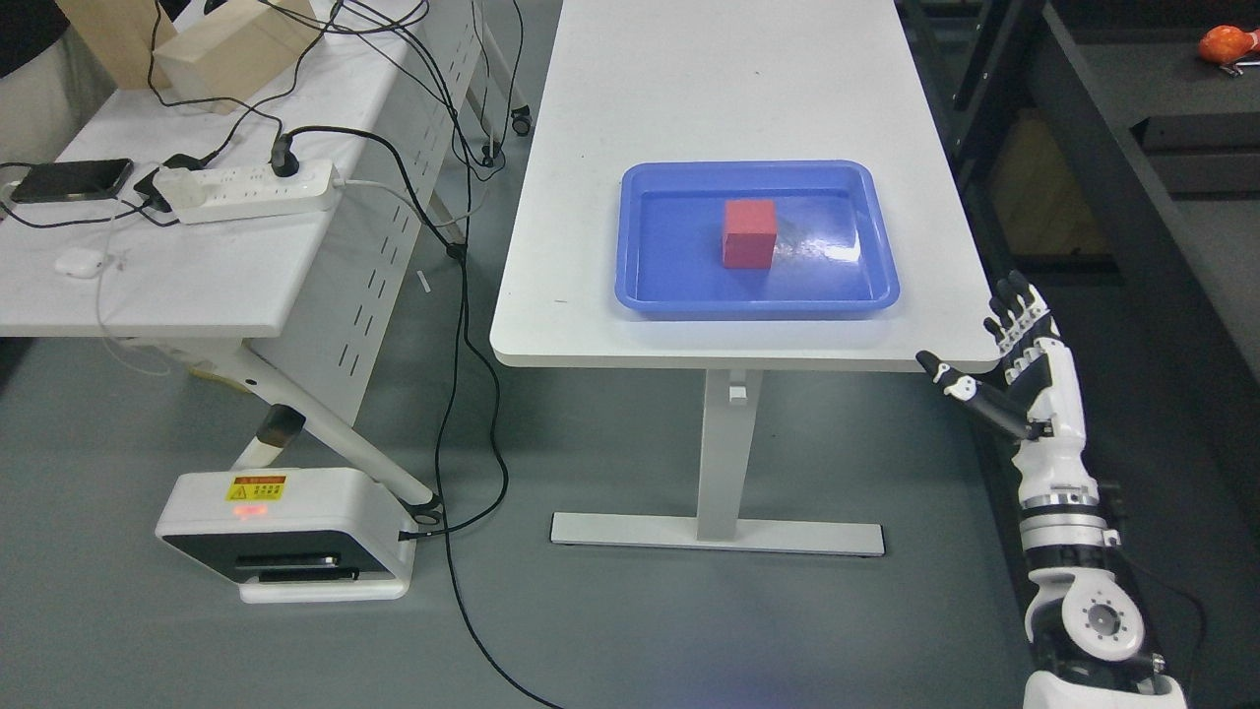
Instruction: Pick pink block from left shelf to tray
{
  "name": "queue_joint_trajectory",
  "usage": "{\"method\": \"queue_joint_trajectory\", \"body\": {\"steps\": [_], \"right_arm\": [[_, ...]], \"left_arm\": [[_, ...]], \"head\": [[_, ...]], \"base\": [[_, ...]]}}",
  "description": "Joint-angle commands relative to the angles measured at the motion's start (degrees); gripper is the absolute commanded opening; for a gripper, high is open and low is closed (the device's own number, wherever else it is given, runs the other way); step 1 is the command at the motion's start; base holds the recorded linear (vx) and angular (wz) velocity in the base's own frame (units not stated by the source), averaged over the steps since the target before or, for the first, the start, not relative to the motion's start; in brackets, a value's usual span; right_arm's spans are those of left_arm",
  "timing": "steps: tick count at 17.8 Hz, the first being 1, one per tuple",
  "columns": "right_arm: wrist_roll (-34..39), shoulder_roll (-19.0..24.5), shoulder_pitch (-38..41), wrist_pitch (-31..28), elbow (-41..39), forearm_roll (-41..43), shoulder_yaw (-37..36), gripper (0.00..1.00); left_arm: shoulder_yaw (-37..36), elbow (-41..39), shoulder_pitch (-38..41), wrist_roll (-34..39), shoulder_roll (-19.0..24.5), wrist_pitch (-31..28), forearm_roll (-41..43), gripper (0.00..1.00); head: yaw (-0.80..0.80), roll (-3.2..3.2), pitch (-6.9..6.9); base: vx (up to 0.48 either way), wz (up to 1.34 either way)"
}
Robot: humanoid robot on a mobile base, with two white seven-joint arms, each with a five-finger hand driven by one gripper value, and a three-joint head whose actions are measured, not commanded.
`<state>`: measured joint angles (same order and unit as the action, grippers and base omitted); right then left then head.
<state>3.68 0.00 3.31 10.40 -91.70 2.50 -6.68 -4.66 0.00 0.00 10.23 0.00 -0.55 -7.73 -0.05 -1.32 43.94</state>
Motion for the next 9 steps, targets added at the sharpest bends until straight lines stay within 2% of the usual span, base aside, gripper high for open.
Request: {"method": "queue_joint_trajectory", "body": {"steps": [1, 9], "right_arm": [[-0.2, -1.0, 1.0, -1.0, 0.1, 0.0, -0.5, 1.0], [-0.2, -1.0, 2.5, -2.2, 0.0, 0.0, 0.2, 1.0]], "left_arm": [[0.0, -1.0, -1.8, 0.0, 1.0, 0.0, 0.0, 1.0], [0.0, -1.0, -1.7, 0.0, 1.0, 0.0, 0.0, 1.0]], "head": [[0.0, 0.0, 0.0], [0.0, 0.0, 0.0]], "base": [[0.0, 0.0], [0.0, 0.0]]}}
